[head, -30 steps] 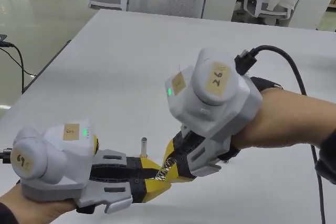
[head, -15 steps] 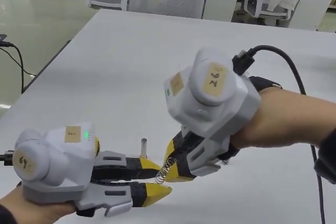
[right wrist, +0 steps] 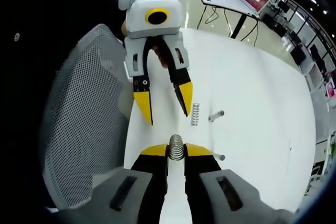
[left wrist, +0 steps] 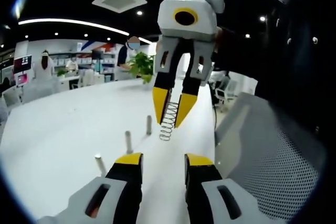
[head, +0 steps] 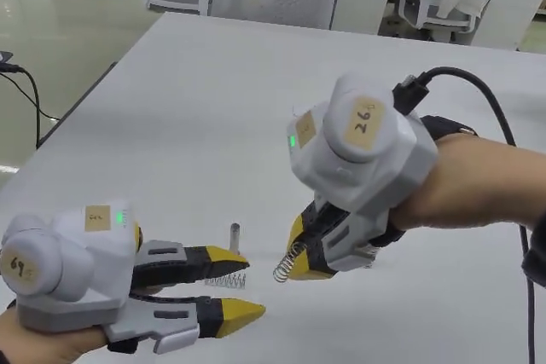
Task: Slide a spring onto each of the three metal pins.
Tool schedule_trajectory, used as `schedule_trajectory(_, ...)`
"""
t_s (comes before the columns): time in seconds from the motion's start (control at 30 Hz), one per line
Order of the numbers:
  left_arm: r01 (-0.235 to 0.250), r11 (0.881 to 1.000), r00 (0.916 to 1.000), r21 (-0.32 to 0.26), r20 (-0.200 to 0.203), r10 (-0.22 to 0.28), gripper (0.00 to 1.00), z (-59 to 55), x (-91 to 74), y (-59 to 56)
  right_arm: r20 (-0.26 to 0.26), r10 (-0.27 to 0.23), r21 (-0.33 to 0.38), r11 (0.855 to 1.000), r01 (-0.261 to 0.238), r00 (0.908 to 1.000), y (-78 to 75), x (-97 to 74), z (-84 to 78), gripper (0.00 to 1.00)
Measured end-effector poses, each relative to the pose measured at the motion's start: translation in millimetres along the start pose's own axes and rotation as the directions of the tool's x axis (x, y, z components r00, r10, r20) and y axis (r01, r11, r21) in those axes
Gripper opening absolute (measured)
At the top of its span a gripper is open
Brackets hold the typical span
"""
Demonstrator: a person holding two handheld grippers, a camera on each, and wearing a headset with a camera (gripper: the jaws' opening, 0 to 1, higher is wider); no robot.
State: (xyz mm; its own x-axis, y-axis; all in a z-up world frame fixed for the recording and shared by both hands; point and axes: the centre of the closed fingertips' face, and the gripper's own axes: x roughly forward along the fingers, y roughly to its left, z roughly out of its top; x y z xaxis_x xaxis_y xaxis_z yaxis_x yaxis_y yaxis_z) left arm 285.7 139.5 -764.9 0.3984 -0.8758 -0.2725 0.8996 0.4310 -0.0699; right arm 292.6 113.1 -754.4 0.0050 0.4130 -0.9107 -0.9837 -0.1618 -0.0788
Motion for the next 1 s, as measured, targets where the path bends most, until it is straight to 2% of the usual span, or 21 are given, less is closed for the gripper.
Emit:
schedule_trajectory(0.37, -0.066, 0.998, 0.9978, -0.018, 0.002, 0.066, 0.36, -4.2, -10.1, 13.3, -0.042, -0.046, 0.040, 0.998, 0.048, 0.9981, -21.5, -4.4, -21.6, 0.08)
schedule_trajectory(0.63, -0.097, 0.995, 0.9952, -0.034, 0.006, 0.097, 0.41, -7.0, -16.1, 20.4, -0.062, -0.079, 0.072, 0.994, 0.083, 0.9949, -43.1, -6.3, -34.1, 0.08)
schedule_trajectory(0.83, -0.104, 0.994, 0.9945, -0.040, 0.001, 0.104, 0.44, -10.2, -17.1, 21.3, -0.082, -0.093, 0.091, 0.991, 0.100, 0.9924, -56.9, -4.5, -41.4, 0.08)
schedule_trajectory(1.0, -0.111, 0.993, 0.9938, -0.046, 0.001, 0.111, 0.45, -11.3, -18.5, 22.7, -0.141, -0.115, 0.070, 0.990, 0.126, 0.9833, -67.7, -0.1, -49.4, 0.08)
